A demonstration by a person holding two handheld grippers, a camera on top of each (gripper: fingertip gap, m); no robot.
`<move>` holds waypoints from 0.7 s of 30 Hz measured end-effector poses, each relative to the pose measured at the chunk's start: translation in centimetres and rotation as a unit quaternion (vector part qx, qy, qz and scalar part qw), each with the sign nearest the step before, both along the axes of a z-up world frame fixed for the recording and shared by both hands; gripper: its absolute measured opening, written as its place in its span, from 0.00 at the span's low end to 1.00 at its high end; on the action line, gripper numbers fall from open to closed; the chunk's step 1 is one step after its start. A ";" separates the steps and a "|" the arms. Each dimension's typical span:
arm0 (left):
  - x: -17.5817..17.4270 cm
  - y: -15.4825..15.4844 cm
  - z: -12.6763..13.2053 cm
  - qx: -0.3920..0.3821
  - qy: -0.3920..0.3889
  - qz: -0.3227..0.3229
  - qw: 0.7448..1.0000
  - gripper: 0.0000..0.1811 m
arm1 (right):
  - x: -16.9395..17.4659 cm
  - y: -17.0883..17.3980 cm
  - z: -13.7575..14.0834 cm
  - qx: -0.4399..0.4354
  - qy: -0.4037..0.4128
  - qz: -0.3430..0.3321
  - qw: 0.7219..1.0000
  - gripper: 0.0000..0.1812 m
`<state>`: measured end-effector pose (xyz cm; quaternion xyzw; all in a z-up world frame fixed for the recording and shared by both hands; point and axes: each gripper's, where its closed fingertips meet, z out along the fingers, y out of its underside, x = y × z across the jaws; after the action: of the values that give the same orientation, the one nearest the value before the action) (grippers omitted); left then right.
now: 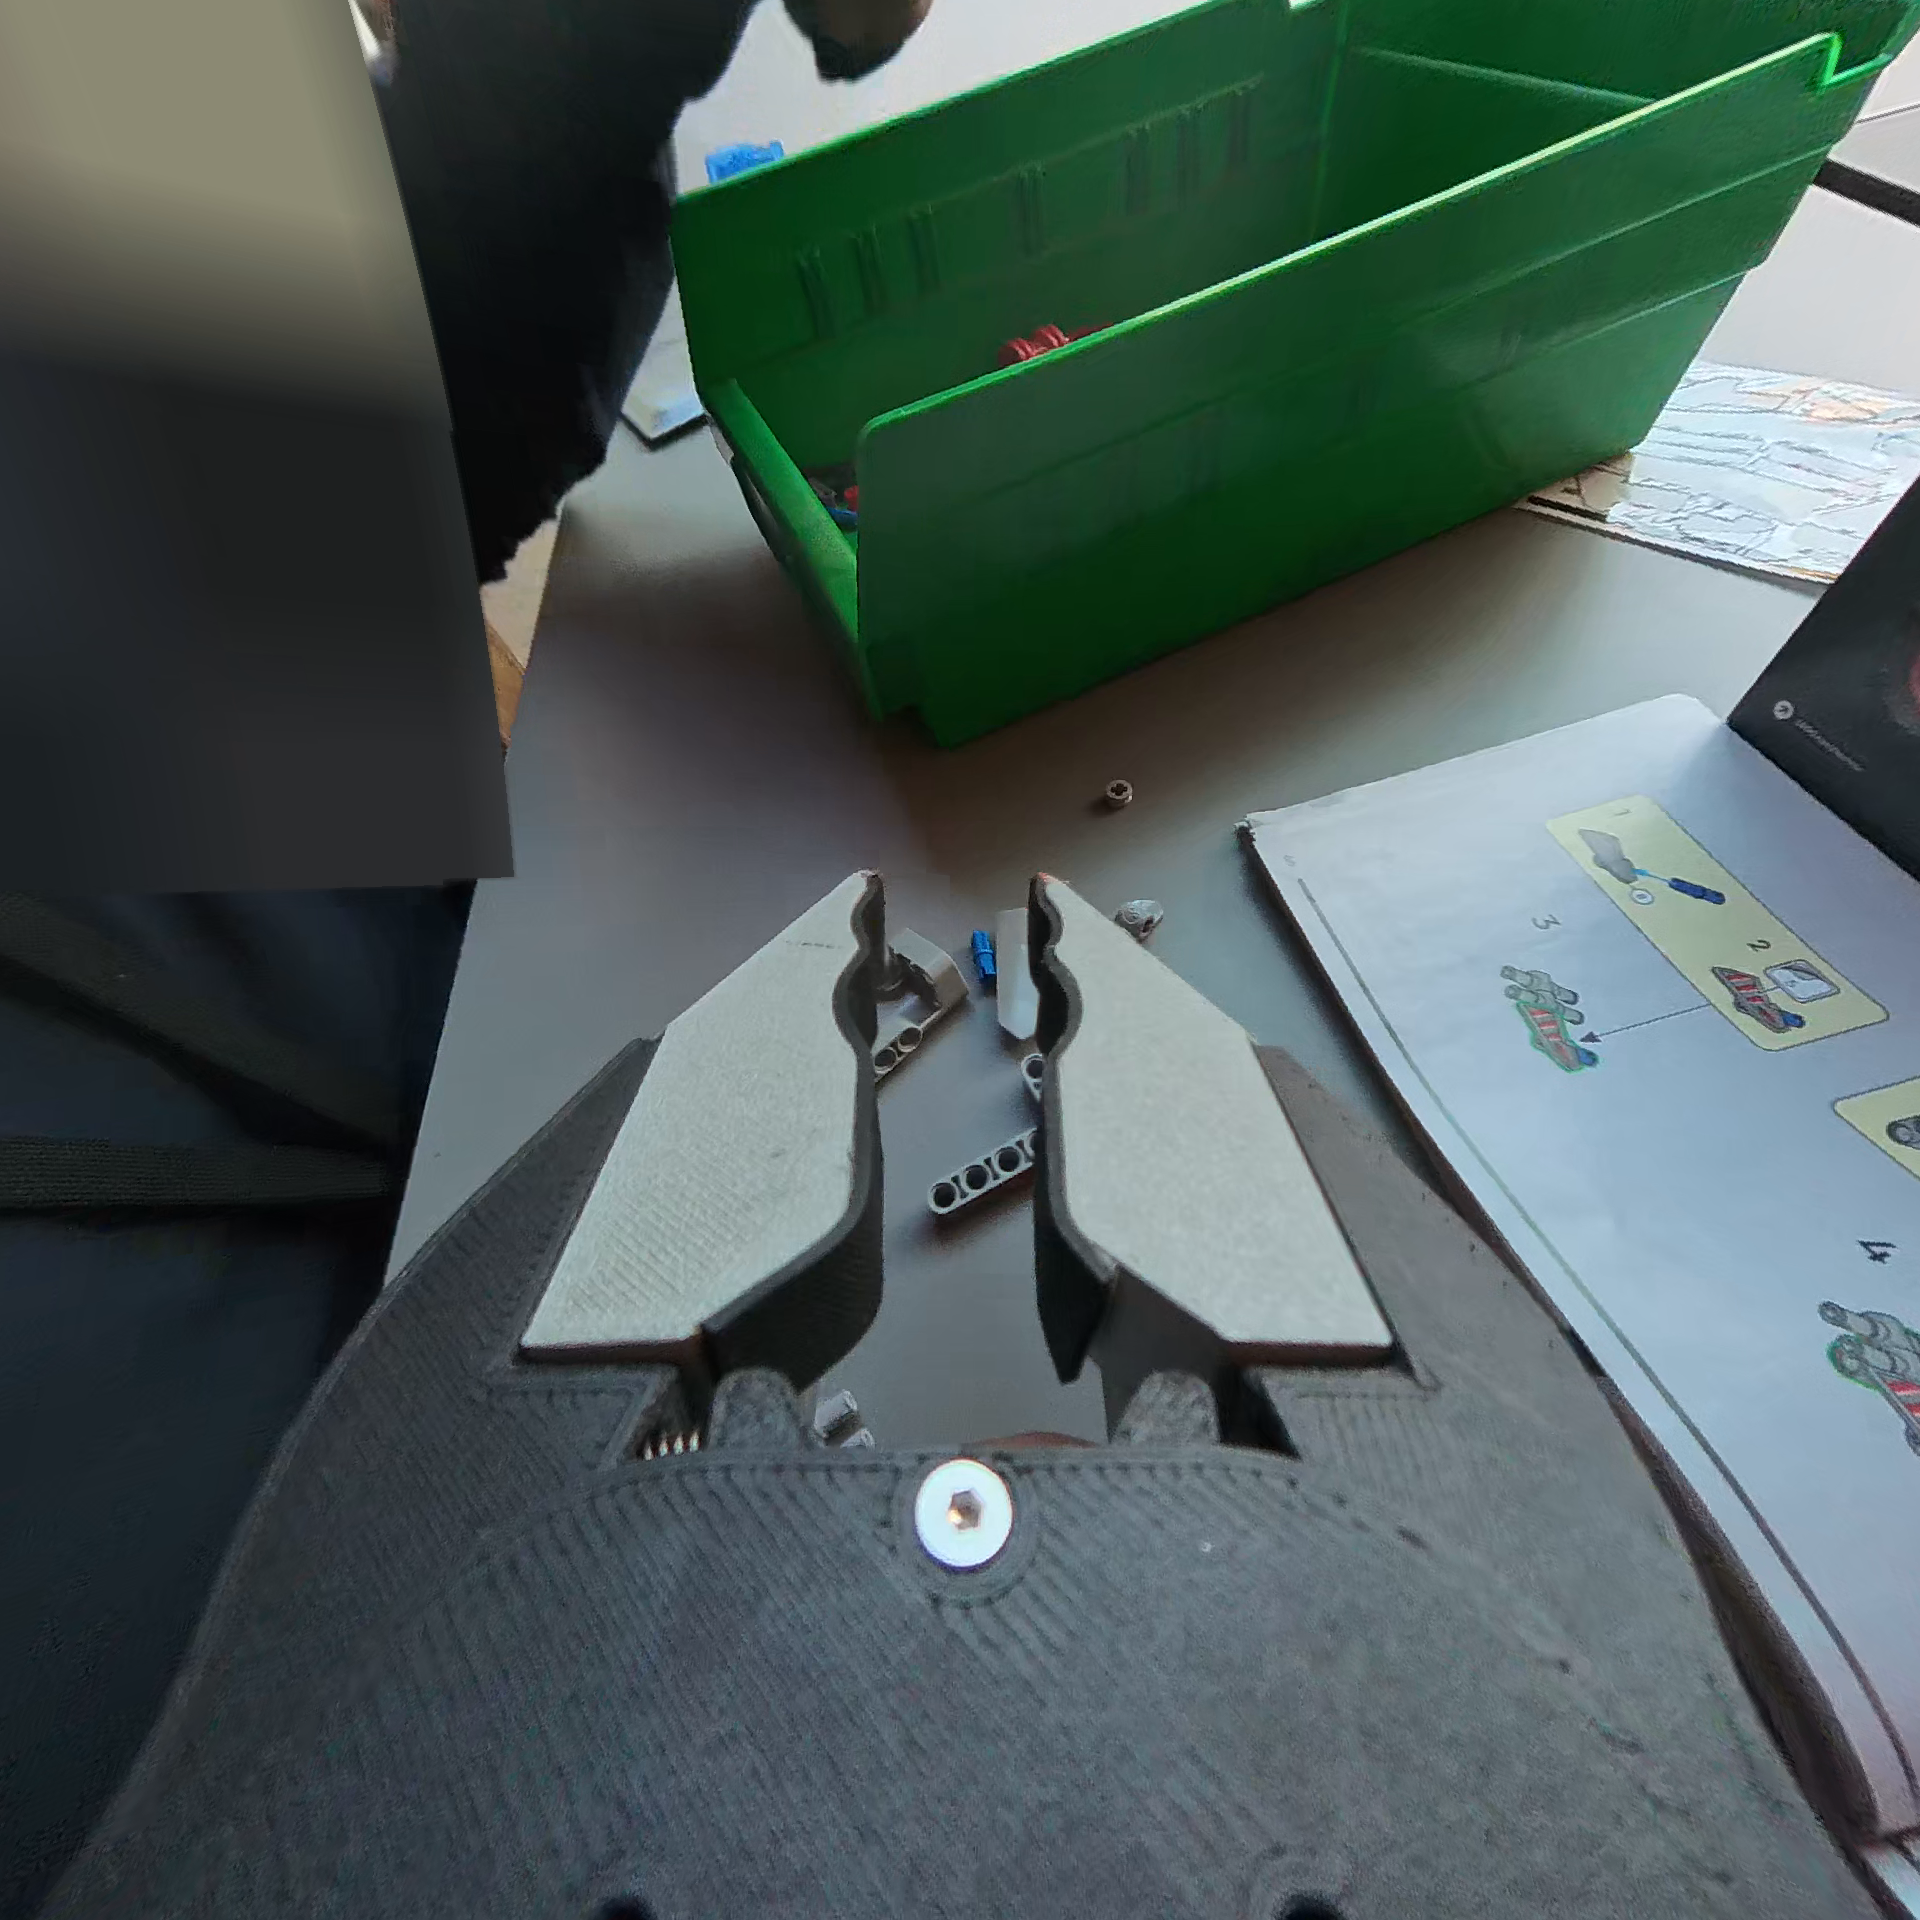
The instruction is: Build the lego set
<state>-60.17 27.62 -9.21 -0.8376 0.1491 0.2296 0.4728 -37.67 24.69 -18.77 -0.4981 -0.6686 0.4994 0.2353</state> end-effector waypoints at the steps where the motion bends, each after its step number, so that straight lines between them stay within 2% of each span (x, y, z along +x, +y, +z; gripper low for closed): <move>1: 0.1 0.6 -0.2 -0.026 0.002 -0.016 1.000 0.03 | 0.0 -0.1 0.0 -0.002 -0.001 0.001 1.000 0.14; 3: -0.6 1.9 -1.6 -0.102 0.000 -0.031 0.994 0.10 | 0.1 -0.2 -0.1 -0.001 -0.002 0.004 1.000 0.14; 4: -0.4 2.5 -2.7 -0.138 -0.001 -0.058 0.989 0.14 | 0.2 -0.2 -0.1 0.000 -0.002 0.004 1.000 0.14; 6: 0.3 3.2 -5.4 -0.204 -0.009 -0.128 0.970 0.16 | 0.2 -0.1 -0.3 0.008 -0.003 0.002 1.000 0.13; 7: 0.1 3.4 -6.8 -0.233 -0.012 -0.139 0.963 0.17 | 0.3 -0.1 -0.3 0.012 -0.004 0.002 1.000 0.13; 10: -0.5 2.9 -10.8 -0.320 -0.031 -0.144 0.936 0.26 | 0.3 -0.2 -0.5 0.024 -0.006 0.004 1.000 0.13; 12: -0.1 1.8 -12.3 -0.360 -0.042 -0.165 0.917 0.28 | 0.3 -0.4 -0.5 0.032 -0.006 0.006 0.999 0.13; 14: 0.0 1.2 -12.9 -0.369 -0.034 -0.179 0.912 0.22 | 0.4 -0.6 -0.6 0.037 -0.007 0.009 0.999 0.13; 15: -0.7 1.2 -13.4 -0.374 -0.014 -0.166 0.912 0.12 | 0.4 -0.7 -0.6 0.038 -0.007 0.010 0.999 0.13; 18: -0.9 1.0 -13.8 -0.387 -0.030 -0.144 0.910 0.07 | 0.4 -0.9 -0.8 0.038 -0.009 0.015 0.999 0.13; 21: -0.5 0.1 -12.1 -0.387 -0.079 -0.151 0.906 0.06 | 0.4 -0.7 -0.8 0.040 -0.011 0.011 0.999 0.12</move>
<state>-60.70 27.71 -21.34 -0.9377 0.3131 0.0122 0.1504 -37.26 24.02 -19.61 -0.4866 -0.6958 0.4696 0.2421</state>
